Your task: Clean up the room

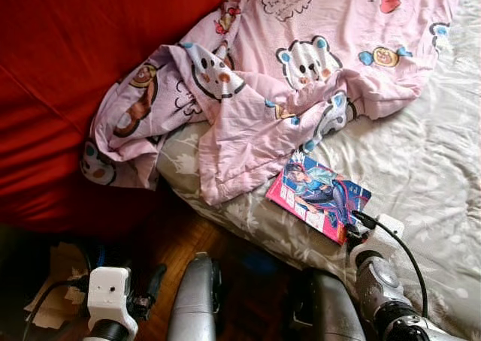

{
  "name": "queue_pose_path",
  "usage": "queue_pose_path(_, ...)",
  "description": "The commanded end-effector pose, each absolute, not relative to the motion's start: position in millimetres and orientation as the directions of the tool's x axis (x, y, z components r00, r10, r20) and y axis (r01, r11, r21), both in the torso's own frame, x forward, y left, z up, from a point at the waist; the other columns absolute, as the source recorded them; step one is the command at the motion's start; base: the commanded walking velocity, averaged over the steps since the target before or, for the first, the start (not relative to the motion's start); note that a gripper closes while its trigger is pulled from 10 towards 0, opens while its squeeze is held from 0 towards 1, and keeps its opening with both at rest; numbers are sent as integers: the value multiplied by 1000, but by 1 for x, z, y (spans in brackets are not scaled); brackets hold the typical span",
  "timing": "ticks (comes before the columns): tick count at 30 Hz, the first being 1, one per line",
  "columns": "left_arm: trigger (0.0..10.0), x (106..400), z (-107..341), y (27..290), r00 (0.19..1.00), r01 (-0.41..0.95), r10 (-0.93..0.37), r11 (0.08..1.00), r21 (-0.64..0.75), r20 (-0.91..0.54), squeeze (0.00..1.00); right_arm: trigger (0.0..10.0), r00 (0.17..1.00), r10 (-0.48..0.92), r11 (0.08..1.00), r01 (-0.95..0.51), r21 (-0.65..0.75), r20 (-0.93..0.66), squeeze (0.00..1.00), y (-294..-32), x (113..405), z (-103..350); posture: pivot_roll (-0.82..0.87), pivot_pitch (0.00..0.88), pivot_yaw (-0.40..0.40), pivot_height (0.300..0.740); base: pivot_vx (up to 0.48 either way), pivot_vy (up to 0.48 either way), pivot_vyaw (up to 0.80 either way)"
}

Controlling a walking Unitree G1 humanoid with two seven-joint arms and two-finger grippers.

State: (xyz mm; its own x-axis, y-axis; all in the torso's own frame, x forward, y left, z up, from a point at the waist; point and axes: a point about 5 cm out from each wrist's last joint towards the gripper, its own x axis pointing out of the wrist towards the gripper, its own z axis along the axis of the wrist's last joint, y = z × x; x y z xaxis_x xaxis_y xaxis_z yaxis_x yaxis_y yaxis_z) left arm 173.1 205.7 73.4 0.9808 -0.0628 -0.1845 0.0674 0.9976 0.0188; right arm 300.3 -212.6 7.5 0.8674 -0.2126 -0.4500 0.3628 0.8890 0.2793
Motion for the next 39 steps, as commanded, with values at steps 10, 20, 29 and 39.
queue_pose_path(10, 10000, 172, 58, 208, 973, 46, -37, 998, 37, -229, 0, 0, 824, -232, 874, 410, 261, -517, 0, -216, 279, -12, 286, 315, 38, 651, 0, 0, 0)
queue_pose_path(20, 10000, 183, 36, 206, 969, 17, -10, 1000, 26, -248, 0, 0, 828, -246, 874, 414, 254, -504, 0, -224, 276, -12, 244, 252, 7, 651, 0, 0, 0)
queue_pose_path(29, 10000, 188, 9, 205, 955, -20, 22, 1000, 11, -297, 0, 0, 841, -256, 881, 406, 244, -476, 0, -232, 276, -9, 182, 171, -30, 651, 0, 0, 0)
queue_pose_path(39, 10000, 185, -44, 208, 868, -115, 88, 993, -24, -489, 0, 1216, 799, -195, 925, 343, 165, -568, 0, -225, 226, -47, 89, 30, -82, 651, 0, 0, 0)
